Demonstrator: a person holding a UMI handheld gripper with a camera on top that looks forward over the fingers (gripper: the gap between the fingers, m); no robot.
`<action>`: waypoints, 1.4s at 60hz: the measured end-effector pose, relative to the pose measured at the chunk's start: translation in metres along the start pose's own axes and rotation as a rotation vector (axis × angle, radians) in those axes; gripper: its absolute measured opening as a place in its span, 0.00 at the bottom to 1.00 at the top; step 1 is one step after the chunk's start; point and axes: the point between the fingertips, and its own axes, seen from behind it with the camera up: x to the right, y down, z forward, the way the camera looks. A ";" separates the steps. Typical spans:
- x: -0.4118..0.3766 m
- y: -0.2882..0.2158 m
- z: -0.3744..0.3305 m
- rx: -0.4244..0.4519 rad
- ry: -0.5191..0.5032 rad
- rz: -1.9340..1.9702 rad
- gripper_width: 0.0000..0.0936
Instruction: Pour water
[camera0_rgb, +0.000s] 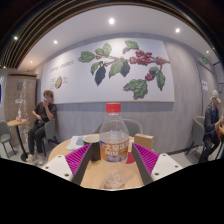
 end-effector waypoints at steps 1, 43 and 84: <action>0.001 0.001 0.005 -0.005 -0.005 0.002 0.91; 0.030 -0.066 0.074 0.123 0.220 -0.492 0.36; -0.008 -0.079 0.190 0.039 0.247 -2.458 0.36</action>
